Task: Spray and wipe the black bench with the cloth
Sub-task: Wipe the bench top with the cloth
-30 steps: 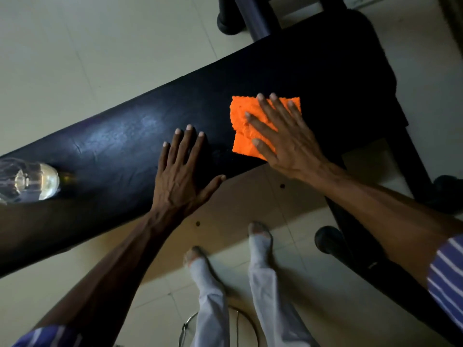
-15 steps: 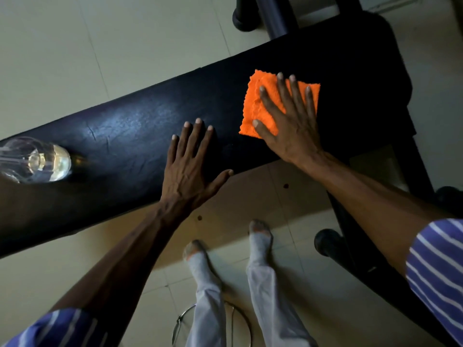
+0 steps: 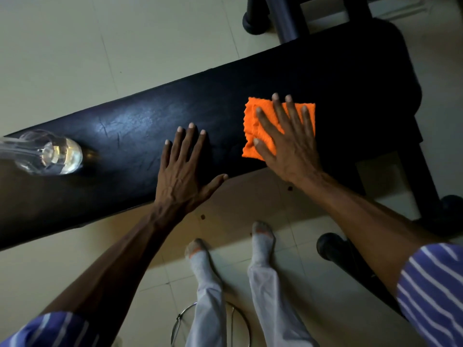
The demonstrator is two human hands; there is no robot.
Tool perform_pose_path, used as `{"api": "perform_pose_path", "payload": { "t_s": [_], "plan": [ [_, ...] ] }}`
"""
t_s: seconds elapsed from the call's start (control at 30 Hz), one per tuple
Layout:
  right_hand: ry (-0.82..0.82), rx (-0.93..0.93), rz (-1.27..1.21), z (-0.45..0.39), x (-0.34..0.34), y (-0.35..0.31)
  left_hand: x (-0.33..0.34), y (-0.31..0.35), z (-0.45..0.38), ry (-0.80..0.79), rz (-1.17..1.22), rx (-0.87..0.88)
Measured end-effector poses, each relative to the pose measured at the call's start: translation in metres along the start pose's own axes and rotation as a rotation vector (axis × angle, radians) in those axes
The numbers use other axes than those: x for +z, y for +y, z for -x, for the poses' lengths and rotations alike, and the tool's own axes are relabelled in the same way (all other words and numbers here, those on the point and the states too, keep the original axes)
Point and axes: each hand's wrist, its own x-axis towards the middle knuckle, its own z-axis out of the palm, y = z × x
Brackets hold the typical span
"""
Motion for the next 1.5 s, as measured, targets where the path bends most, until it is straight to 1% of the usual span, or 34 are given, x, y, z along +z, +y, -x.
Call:
{"api": "perform_pose_path", "payload": {
  "t_s": [0.07, 0.1, 0.13, 0.2, 0.3, 0.33, 0.37, 0.4, 0.47, 0.5, 0.53, 0.57, 0.63, 0.7, 0.77, 0.8, 0.83, 0.87, 0.93, 0.97, 1.0, 1.07, 1.13, 1.2, 1.23, 1.27, 1.3, 1.33, 1.37, 1.4, 1.43, 1.5],
  "plan": [
    [0.078, 0.142, -0.059, 0.006, 0.006, -0.036, 0.0, -0.003, 0.003, 0.008, 0.006, -0.004],
    [0.094, 0.163, -0.087, 0.011, 0.009, -0.055, 0.0, -0.005, 0.004, 0.01, 0.011, -0.008],
    [0.089, 0.143, -0.102, 0.017, 0.012, -0.072, 0.0, -0.006, 0.007, 0.012, 0.019, -0.016],
    [0.048, 0.037, -0.096, 0.026, 0.016, -0.087, -0.001, -0.011, 0.011, 0.018, 0.031, -0.048],
    [-0.011, -0.166, -0.054, 0.018, 0.013, -0.057, -0.002, -0.024, 0.018, 0.011, 0.017, -0.08],
    [-0.006, -0.172, -0.044, 0.009, 0.011, -0.045, -0.002, -0.029, 0.019, 0.009, 0.009, -0.076],
    [0.01, -0.106, -0.051, -0.002, 0.009, -0.037, -0.001, -0.034, 0.022, 0.009, -0.002, -0.075],
    [0.036, 0.016, -0.066, -0.013, 0.008, -0.035, -0.001, -0.039, 0.024, 0.011, -0.011, -0.078],
    [0.091, 0.269, -0.098, -0.025, 0.005, -0.057, 0.0, -0.049, 0.029, 0.012, -0.018, -0.095],
    [0.109, 0.322, -0.106, -0.024, 0.005, -0.076, 0.0, -0.053, 0.031, 0.012, -0.018, -0.101],
    [0.112, 0.305, -0.115, -0.019, 0.007, -0.095, -0.001, -0.057, 0.034, 0.015, -0.018, -0.103],
    [0.097, 0.223, -0.125, -0.01, 0.009, -0.111, -0.001, -0.061, 0.036, 0.02, -0.018, -0.099],
    [0.034, -0.004, -0.113, 0.011, 0.013, -0.122, -0.003, -0.069, 0.04, 0.028, -0.008, -0.098],
    [-0.032, -0.194, -0.063, 0.017, 0.014, -0.109, -0.004, -0.076, 0.043, 0.039, 0.004, -0.112],
    [-0.074, -0.297, -0.017, 0.004, 0.01, -0.09, -0.004, -0.081, 0.046, 0.042, 0.008, -0.106],
    [-0.067, -0.272, -0.018, -0.005, 0.008, -0.083, -0.004, -0.083, 0.047, 0.044, 0.01, -0.097],
    [-0.037, -0.18, -0.038, -0.014, 0.007, -0.083, -0.004, -0.085, 0.048, 0.044, 0.009, -0.089],
    [0.001, -0.038, -0.066, -0.021, 0.006, -0.091, -0.003, -0.088, 0.048, 0.044, 0.006, -0.082],
    [0.071, 0.237, -0.11, -0.026, 0.008, -0.13, -0.001, -0.093, 0.051, 0.045, 0.002, -0.069],
    [0.086, 0.282, -0.119, -0.022, 0.01, -0.153, 0.0, -0.096, 0.053, 0.048, 0.007, -0.067],
    [0.072, 0.233, -0.126, -0.013, 0.014, -0.174, 0.0, -0.099, 0.054, 0.051, 0.015, -0.068],
    [-0.005, -0.037, -0.103, 0.012, 0.021, -0.196, -0.002, -0.107, 0.06, 0.055, 0.031, -0.076],
    [-0.048, -0.249, -0.088, 0.02, 0.022, -0.184, -0.003, -0.117, 0.066, 0.055, 0.032, -0.094],
    [-0.061, -0.337, -0.064, 0.008, 0.021, -0.165, -0.004, -0.128, 0.074, 0.055, 0.031, -0.097],
    [-0.05, -0.312, -0.046, -0.002, 0.02, -0.159, -0.003, -0.134, 0.077, 0.052, 0.031, -0.092],
    [-0.022, -0.225, -0.048, -0.011, 0.02, -0.158, -0.003, -0.14, 0.08, 0.049, 0.031, -0.088],
    [0.017, -0.09, -0.069, -0.017, 0.02, -0.164, -0.003, -0.146, 0.082, 0.049, 0.031, -0.085],
    [0.061, 0.059, -0.093, -0.02, 0.021, -0.178, -0.003, -0.152, 0.085, 0.051, 0.031, -0.08],
    [0.099, 0.171, -0.107, -0.019, 0.022, -0.197, -0.003, -0.155, 0.087, 0.053, 0.032, -0.073],
    [0.117, 0.212, -0.11, -0.014, 0.025, -0.218, -0.003, -0.159, 0.089, 0.053, 0.036, -0.065],
    [0.108, 0.177, -0.111, -0.004, 0.029, -0.234, -0.004, -0.162, 0.092, 0.055, 0.046, -0.061],
    [0.039, -0.031, -0.095, 0.016, 0.035, -0.245, -0.005, -0.167, 0.096, 0.068, 0.071, -0.068]
  ]
}}
